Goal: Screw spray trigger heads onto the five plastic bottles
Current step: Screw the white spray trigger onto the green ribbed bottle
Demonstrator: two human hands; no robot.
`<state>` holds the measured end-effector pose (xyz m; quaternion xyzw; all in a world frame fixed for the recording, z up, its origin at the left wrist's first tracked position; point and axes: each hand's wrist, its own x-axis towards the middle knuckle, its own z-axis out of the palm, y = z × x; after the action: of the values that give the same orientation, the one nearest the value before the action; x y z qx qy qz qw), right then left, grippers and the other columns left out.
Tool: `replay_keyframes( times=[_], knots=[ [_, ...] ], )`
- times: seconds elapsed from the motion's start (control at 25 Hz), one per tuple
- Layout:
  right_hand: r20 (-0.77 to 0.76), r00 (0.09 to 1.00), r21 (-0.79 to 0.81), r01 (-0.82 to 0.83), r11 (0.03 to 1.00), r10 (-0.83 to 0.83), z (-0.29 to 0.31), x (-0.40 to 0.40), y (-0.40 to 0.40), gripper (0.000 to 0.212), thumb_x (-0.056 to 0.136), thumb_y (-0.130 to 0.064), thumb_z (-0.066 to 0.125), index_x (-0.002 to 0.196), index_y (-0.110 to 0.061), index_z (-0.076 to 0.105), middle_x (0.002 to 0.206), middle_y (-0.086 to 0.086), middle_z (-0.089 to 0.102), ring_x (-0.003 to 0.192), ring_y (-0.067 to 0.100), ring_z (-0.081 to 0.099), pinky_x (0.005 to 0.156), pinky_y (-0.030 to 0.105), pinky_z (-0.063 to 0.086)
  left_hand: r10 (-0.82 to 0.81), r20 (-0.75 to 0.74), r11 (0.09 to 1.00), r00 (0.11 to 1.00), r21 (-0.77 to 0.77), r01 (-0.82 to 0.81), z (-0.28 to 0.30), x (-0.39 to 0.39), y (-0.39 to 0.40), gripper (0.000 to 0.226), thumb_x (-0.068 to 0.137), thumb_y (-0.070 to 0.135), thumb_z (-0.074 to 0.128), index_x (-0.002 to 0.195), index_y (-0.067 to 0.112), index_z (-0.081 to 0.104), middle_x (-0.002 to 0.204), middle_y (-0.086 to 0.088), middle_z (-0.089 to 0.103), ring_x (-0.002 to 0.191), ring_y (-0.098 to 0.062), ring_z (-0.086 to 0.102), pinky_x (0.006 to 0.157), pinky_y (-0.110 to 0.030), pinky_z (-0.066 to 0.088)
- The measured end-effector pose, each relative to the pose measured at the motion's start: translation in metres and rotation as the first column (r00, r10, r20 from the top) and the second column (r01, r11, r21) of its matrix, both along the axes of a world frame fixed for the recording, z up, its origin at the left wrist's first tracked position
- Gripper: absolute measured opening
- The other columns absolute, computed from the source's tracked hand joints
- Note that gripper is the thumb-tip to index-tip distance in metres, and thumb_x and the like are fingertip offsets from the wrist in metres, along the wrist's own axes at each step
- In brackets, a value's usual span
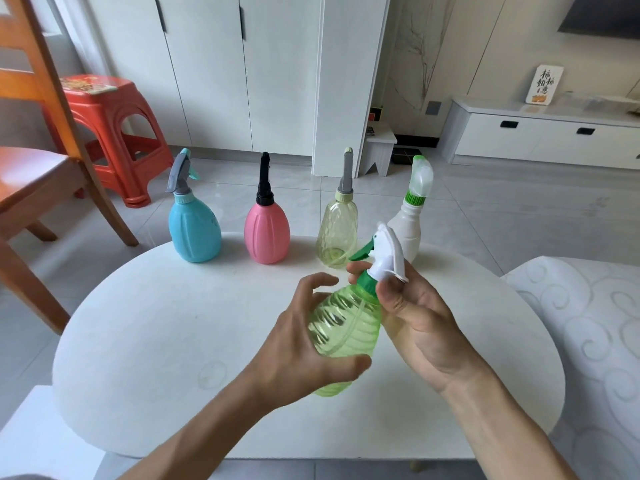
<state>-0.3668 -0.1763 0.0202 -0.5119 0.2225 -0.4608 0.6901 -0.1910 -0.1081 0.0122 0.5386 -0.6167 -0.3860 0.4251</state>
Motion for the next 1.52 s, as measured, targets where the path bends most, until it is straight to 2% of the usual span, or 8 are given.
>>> replay_keyframes(
  times=[0.12, 0.32, 0.52, 0.72, 1.12, 1.24, 1.36, 1.52],
  knots=[
    [0.048, 0.998, 0.109, 0.038, 0.993, -0.044, -0.001, 0.0, -0.001, 0.066, 0.074, -0.031, 0.085, 0.129, -0.007, 0.056, 0.116, 0.014, 0.072, 0.103, 0.023, 0.064, 0.094, 0.036, 0.05, -0.014, -0.134, 0.996, 0.991, 0.087, 0.026, 0.004, -0.003, -0.001, 0.071, 0.054, 0.036, 0.086, 0.112, 0.035, 0.044, 0.094, 0.004, 0.068, 0.077, -0.013, 0.064, 0.07, -0.037, 0.056],
    [0.065, 0.996, 0.147, -0.065, 0.987, 0.056, 0.002, 0.001, 0.001, 0.025, 0.088, -0.022, 0.065, 0.11, -0.013, 0.072, 0.122, 0.019, 0.07, 0.112, 0.028, 0.067, 0.095, 0.038, 0.051, -0.095, -0.197, 0.986, 0.976, 0.115, 0.119, 0.008, 0.008, -0.004, 0.062, 0.059, 0.031, 0.084, 0.114, 0.027, 0.057, 0.098, -0.002, 0.071, 0.089, -0.023, 0.068, 0.075, -0.036, 0.057],
    [0.113, 0.983, 0.186, -0.167, 0.968, 0.147, 0.005, 0.006, 0.006, 0.045, 0.094, -0.025, 0.056, 0.133, -0.003, 0.057, 0.133, 0.019, 0.063, 0.129, 0.03, 0.057, 0.099, 0.041, 0.05, -0.235, -0.422, 0.916, 0.875, 0.206, 0.345, 0.011, 0.011, -0.003, 0.051, 0.067, 0.025, 0.078, 0.115, 0.014, 0.065, 0.1, -0.009, 0.07, 0.093, -0.023, 0.067, 0.081, -0.037, 0.055],
    [0.057, 0.997, 0.144, -0.058, 0.988, 0.05, 0.009, 0.009, 0.011, 0.03, 0.089, -0.027, 0.061, 0.113, -0.011, 0.07, 0.109, 0.013, 0.072, 0.102, 0.026, 0.066, 0.091, 0.041, 0.054, -0.2, -0.363, 0.941, 0.91, 0.188, 0.282, 0.013, 0.009, -0.003, 0.052, 0.064, 0.028, 0.081, 0.112, 0.018, 0.065, 0.098, -0.005, 0.072, 0.092, -0.019, 0.068, 0.083, -0.037, 0.055],
    [-0.025, 0.997, 0.08, 0.081, 0.993, -0.079, 0.012, 0.011, 0.016, 0.027, 0.088, -0.028, 0.063, 0.109, -0.013, 0.07, 0.101, 0.01, 0.071, 0.1, 0.024, 0.064, 0.095, 0.046, 0.047, -0.114, -0.209, 0.983, 0.971, 0.12, 0.141, 0.011, 0.0, -0.003, 0.059, 0.058, 0.034, 0.083, 0.112, 0.024, 0.061, 0.1, -0.007, 0.072, 0.094, -0.028, 0.069, 0.084, -0.043, 0.057],
    [-0.062, 0.982, 0.022, 0.178, 0.984, -0.177, 0.005, 0.016, 0.018, 0.026, 0.094, -0.025, 0.061, 0.112, -0.007, 0.065, 0.102, 0.01, 0.071, 0.1, 0.02, 0.066, 0.093, 0.038, 0.051, 0.03, 0.041, 0.999, 0.999, -0.017, -0.03, 0.005, -0.007, -0.003, 0.065, 0.056, 0.04, 0.082, 0.114, 0.034, 0.054, 0.096, 0.007, 0.069, 0.084, -0.015, 0.065, 0.072, -0.033, 0.056],
    [-0.138, 0.951, 0.018, 0.282, 0.959, -0.277, -0.007, 0.024, 0.017, 0.031, 0.095, -0.022, 0.056, 0.114, 0.002, 0.061, 0.111, 0.019, 0.069, 0.107, 0.023, 0.064, 0.094, 0.034, 0.049, 0.225, 0.444, 0.952, 0.867, -0.289, -0.099, -0.008, -0.017, -0.003, 0.081, 0.06, 0.042, 0.083, 0.13, 0.025, 0.046, 0.115, 0.009, 0.059, 0.096, -0.016, 0.057, 0.079, -0.034, 0.051],
    [0.072, 0.989, 0.055, 0.124, 0.991, -0.128, 0.007, 0.007, 0.006, 0.02, 0.089, -0.022, 0.061, 0.105, -0.009, 0.064, 0.106, 0.016, 0.067, 0.112, 0.03, 0.059, 0.102, 0.044, 0.045, 0.115, 0.218, 0.983, 0.969, -0.169, -0.079, 0.002, -0.001, -0.011, 0.09, 0.049, 0.065, 0.086, 0.126, 0.043, 0.044, 0.118, 0.022, 0.056, 0.107, 0.001, 0.055, 0.082, -0.014, 0.046]
  ],
)
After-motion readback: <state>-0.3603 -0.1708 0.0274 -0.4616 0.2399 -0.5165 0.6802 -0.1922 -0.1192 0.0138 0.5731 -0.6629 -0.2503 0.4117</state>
